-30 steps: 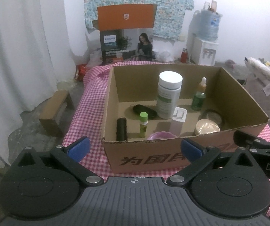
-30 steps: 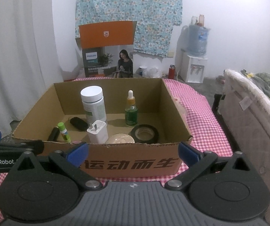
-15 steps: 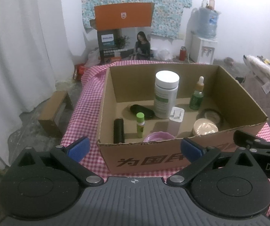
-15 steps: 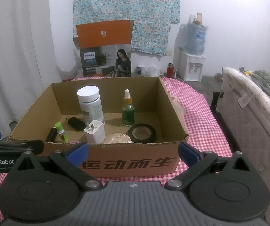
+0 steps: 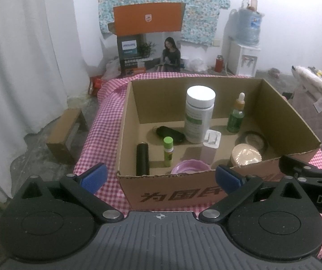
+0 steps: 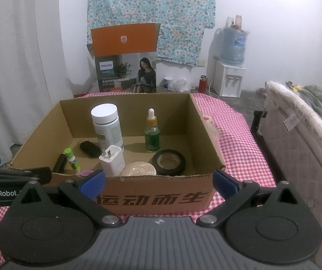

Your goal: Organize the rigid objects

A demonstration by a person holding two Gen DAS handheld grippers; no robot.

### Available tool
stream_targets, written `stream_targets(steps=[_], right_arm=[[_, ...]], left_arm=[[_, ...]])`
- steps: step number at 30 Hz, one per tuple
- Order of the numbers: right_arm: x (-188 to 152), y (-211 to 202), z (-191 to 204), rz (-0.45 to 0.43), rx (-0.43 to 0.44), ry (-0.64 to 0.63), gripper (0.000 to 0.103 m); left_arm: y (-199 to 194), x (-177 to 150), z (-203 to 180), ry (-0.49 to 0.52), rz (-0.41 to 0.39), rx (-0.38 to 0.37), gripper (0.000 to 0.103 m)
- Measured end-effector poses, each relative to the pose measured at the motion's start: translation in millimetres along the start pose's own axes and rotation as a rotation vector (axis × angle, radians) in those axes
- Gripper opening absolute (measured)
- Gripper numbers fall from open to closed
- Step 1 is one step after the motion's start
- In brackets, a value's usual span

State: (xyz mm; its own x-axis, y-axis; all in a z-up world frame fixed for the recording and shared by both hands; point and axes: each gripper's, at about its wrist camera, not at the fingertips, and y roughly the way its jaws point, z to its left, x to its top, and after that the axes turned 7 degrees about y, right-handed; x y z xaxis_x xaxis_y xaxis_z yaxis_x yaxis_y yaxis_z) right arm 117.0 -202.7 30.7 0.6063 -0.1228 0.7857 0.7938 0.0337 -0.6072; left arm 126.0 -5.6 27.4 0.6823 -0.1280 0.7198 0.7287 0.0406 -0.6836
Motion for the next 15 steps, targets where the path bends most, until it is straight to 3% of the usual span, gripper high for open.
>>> stream_targets(steps=[15], right_arm=[[3.0, 1.2, -2.8, 0.005, 0.002, -0.005, 0.103]], left_arm=[[1.9, -0.1, 0.5, -0.005, 0.015, -0.004, 0.103]])
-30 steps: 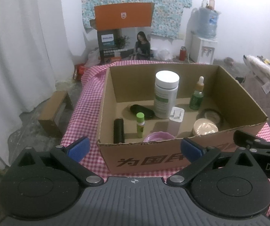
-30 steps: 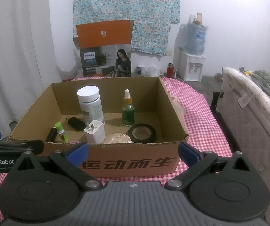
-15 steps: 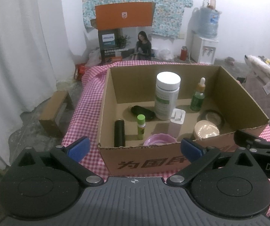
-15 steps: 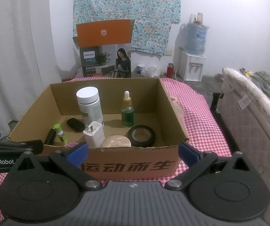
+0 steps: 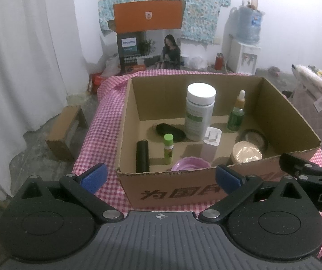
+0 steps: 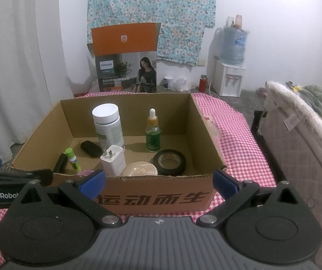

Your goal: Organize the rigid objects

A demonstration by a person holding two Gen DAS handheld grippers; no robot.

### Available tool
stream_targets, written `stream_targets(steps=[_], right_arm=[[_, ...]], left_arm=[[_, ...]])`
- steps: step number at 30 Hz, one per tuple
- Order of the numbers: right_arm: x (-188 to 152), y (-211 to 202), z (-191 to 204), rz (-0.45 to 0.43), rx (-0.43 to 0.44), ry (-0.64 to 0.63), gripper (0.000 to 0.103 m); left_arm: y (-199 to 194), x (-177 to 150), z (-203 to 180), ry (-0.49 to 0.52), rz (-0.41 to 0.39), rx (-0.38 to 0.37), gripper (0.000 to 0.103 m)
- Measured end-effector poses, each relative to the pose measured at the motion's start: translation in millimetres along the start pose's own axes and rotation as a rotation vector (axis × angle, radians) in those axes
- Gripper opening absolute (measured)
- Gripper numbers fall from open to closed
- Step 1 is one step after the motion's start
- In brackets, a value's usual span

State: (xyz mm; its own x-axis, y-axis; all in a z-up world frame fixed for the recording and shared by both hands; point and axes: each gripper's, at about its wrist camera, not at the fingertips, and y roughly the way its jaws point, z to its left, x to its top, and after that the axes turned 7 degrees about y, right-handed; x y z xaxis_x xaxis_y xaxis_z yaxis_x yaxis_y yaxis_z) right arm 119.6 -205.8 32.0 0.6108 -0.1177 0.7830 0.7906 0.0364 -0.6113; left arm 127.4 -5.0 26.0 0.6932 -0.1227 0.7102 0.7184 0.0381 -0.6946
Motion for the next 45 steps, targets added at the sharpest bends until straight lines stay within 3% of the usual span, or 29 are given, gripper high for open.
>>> stream_targets(steps=[45], right_arm=[[1.1, 0.2, -5.0, 0.011, 0.008, 0.006, 0.103]], left_arm=[[0.7, 0.6, -0.6, 0.001, 0.009, -0.009, 0.103]])
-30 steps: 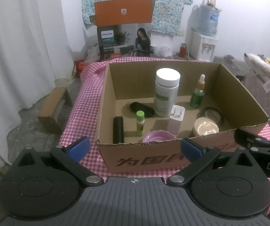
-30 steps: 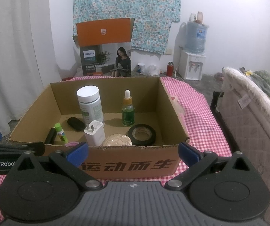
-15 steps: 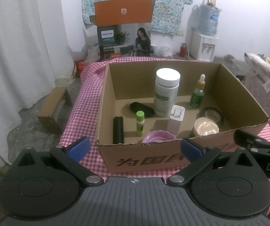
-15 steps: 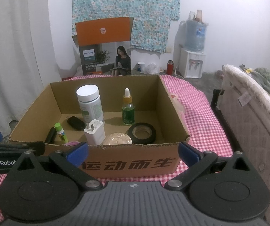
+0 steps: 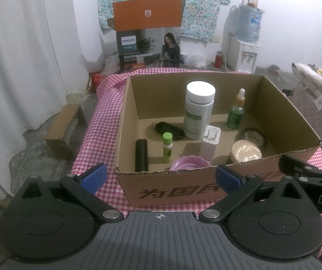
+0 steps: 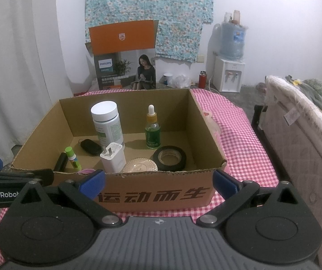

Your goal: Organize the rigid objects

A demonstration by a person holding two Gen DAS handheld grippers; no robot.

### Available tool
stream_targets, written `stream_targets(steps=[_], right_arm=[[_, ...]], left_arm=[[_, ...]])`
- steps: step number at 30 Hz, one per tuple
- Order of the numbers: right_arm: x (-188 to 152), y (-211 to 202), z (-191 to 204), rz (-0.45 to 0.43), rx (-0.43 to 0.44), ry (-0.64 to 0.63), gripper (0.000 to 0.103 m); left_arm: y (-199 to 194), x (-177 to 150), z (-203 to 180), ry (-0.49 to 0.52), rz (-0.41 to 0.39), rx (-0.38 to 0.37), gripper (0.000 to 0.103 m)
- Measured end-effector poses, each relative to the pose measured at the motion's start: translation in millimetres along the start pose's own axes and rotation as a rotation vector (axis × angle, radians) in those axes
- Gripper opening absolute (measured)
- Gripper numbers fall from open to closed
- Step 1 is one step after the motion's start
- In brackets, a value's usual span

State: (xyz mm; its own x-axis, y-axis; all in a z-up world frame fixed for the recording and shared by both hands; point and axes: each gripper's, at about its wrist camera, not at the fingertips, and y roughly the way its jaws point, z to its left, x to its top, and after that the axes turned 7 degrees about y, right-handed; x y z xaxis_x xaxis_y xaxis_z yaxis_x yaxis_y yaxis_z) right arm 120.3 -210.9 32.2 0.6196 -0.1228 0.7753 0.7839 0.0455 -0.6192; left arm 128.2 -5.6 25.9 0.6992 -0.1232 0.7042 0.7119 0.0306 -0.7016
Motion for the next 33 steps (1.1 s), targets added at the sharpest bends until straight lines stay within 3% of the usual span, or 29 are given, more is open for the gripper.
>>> stream_targets(steps=[33], right_arm=[[-2.9, -0.4, 1.6, 0.013, 0.0, 0.009, 0.103]], left_arm=[[-0.6, -0.6, 1.1, -0.001, 0.007, 0.001, 0.103]])
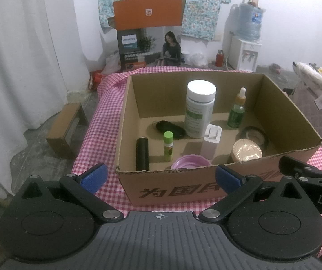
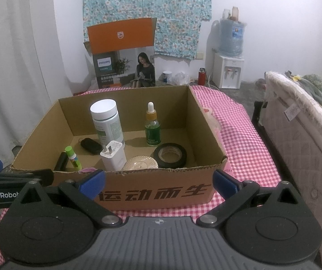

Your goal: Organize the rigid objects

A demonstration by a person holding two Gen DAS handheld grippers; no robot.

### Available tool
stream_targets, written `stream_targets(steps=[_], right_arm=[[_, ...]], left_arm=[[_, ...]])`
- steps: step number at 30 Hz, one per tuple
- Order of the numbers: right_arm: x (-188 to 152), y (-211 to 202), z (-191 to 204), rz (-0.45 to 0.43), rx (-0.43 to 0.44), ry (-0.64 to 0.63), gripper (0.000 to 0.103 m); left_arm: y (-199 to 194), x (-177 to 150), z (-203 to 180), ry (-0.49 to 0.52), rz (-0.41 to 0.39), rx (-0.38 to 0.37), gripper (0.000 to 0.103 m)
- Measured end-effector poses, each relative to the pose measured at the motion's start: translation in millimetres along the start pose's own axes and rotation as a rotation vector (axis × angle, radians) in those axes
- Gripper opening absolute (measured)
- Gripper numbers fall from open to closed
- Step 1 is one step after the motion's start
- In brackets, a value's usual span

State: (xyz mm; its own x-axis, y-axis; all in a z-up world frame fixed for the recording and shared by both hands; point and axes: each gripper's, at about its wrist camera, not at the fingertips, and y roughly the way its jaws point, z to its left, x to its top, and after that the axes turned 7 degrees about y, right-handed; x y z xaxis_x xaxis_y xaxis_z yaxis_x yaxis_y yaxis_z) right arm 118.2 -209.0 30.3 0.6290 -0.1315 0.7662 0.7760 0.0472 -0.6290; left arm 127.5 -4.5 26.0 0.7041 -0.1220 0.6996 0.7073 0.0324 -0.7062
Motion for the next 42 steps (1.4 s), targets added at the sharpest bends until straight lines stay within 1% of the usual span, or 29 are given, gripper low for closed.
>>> stream_targets(steps=[42], right_arm=[[-2.8, -2.8, 1.3, 0.011, 0.001, 0.012, 0.103]], left_arm=[[-4.4, 1.4, -1.6, -0.001, 0.013, 0.006, 0.103]])
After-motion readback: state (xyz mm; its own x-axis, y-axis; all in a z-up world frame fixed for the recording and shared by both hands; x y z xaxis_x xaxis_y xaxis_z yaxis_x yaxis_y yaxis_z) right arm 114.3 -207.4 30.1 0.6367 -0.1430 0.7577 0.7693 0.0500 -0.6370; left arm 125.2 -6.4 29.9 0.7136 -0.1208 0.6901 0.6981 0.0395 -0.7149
